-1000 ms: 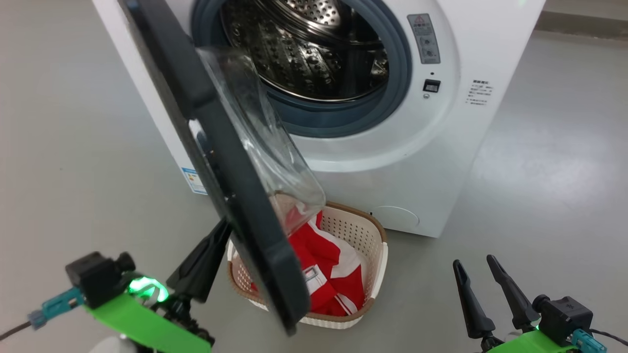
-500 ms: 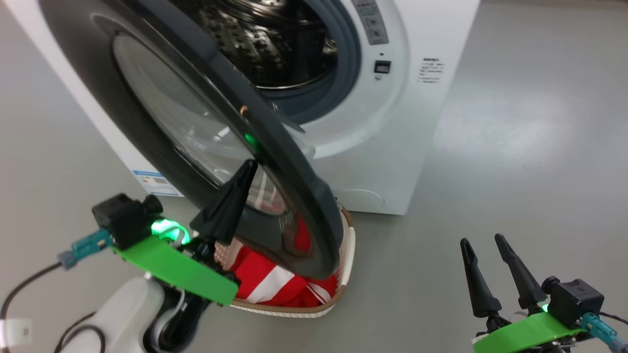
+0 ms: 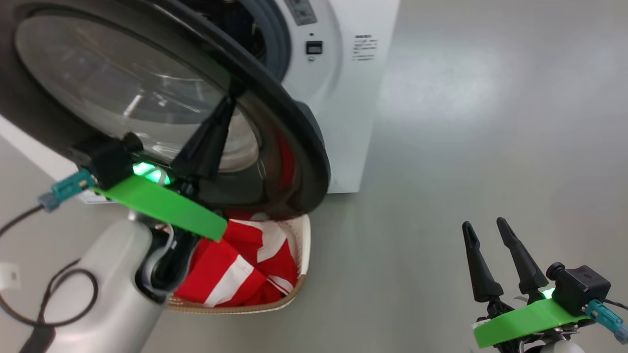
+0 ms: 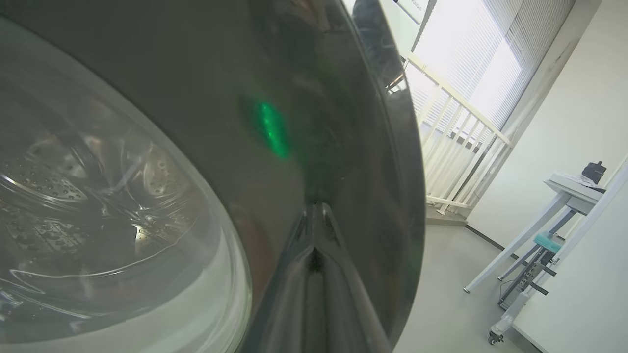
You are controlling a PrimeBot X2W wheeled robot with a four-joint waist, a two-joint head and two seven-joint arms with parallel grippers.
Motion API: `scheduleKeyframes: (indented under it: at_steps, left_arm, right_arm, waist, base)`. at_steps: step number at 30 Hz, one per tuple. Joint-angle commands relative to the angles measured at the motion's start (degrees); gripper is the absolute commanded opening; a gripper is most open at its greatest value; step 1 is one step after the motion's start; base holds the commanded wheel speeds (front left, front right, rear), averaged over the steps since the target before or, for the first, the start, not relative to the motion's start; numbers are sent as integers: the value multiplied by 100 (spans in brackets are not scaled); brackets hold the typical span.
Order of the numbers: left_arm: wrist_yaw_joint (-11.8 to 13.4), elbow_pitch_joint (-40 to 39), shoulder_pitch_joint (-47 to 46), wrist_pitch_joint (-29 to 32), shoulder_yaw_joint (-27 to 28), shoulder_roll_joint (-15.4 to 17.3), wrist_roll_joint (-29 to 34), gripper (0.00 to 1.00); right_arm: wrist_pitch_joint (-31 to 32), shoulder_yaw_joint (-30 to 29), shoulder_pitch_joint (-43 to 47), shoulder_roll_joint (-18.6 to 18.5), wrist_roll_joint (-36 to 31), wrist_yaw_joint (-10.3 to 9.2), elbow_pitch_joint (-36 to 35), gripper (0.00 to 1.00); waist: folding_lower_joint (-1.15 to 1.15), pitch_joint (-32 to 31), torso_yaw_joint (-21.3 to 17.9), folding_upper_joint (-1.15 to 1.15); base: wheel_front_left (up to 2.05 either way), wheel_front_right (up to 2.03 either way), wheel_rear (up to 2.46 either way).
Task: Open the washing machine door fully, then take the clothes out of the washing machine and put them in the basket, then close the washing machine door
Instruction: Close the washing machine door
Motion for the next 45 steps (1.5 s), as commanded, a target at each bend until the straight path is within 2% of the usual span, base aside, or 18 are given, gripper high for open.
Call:
scheduleKeyframes:
  at_steps: [1,8,15,26,33,36,41,45]
  left_arm:
    - [-37,0,-390,-27,276,121,19,0]
    - [-37,457,-750,-27,425,91,52,0]
    - [-37,568,-697,-27,486,109,67,0]
    - [-37,636,68,-27,665,77,180,0]
    - [-37,518,876,-27,1178,-24,392,0]
    - [-37,461,1230,-27,1374,-64,593,9]
    - [-37,377,1765,-27,1652,-131,793,15]
    - [-37,349,2120,-27,1863,-152,862,25]
  right_arm:
    - [-37,128,-170,-19,58,37,-132,100]
    - [-37,119,-203,-19,104,37,-145,100]
    - [-37,68,-161,-19,112,37,-143,100]
    - [-37,49,-17,-19,16,37,-118,100]
    - [-37,12,133,-19,-84,37,-115,100]
    - [-37,-8,195,-19,-125,37,-116,100]
    - [-37,-52,290,-19,-178,37,-122,100]
    - [-37,-81,363,-19,-207,37,-119,100]
  waist:
    - [0,127,-269,0]
    - [0,191,-515,0]
    - [0,131,-540,0]
    - [0,-143,-344,0]
    - [0,-332,-167,0]
    - [0,-411,-81,0]
    - [0,-508,58,0]
    - [0,-570,165,0]
  base:
    - [0,0,0]
    - [0,0,0]
    - [0,0,0]
    - [0,0,0]
    - [0,0,0]
    - [0,0,0]
    - [0,0,0]
    - [0,0,0]
